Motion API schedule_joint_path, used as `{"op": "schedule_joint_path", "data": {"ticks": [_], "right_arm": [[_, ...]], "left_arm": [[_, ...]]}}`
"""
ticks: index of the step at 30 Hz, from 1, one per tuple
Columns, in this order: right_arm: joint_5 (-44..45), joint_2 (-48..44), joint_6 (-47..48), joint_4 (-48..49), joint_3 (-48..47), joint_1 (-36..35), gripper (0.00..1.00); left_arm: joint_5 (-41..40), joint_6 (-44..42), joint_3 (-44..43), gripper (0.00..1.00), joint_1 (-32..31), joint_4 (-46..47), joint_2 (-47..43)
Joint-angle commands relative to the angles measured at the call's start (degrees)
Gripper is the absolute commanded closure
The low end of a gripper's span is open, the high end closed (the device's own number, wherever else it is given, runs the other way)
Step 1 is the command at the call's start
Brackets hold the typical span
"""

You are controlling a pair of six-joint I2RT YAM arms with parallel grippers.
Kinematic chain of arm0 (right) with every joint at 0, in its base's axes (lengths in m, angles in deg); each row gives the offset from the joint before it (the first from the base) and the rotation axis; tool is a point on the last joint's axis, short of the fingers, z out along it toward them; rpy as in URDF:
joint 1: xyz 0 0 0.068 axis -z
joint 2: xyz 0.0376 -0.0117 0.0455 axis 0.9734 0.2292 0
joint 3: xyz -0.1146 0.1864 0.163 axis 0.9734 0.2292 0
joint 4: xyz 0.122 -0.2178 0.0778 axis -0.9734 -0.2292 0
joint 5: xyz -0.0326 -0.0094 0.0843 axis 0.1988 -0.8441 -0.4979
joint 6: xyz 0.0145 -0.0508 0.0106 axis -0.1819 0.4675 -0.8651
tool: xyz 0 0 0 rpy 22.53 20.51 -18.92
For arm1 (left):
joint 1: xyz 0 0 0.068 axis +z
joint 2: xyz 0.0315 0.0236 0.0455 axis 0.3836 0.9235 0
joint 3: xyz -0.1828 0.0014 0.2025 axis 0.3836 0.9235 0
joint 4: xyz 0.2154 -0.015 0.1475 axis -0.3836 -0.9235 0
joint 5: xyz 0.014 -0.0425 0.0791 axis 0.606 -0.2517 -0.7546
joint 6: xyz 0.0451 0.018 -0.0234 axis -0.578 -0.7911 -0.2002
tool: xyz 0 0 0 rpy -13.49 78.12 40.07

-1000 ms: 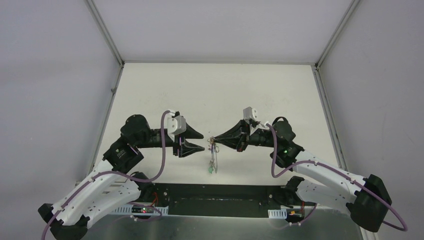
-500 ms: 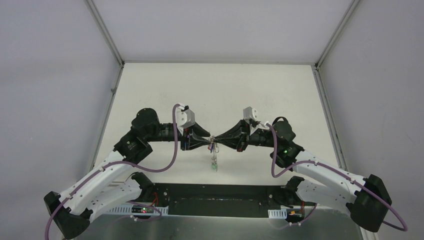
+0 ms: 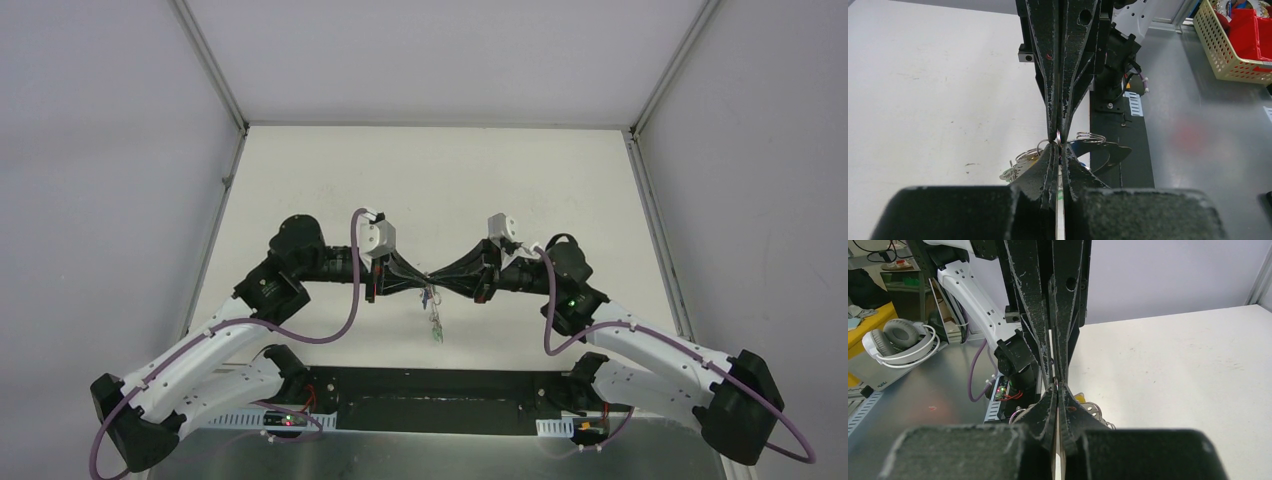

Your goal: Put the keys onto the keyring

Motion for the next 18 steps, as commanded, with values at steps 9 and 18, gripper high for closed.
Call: {"op": "schedule_joint_path", "data": {"ticks": [9,18], "right_arm": [[4.56,-4.84,0.93,1.55,0.52,-0.29,0.39],[4.37,-3.9,1.16,0.81,-0.5,-0.34,0.38]], "left_arm": [[-3.78,-5.58,-13.21,1.0,-0.74,-18.17,2.35],[-14.73,-6.71,-32.08,1.0,-2.67,-43.96,12.74]]}}
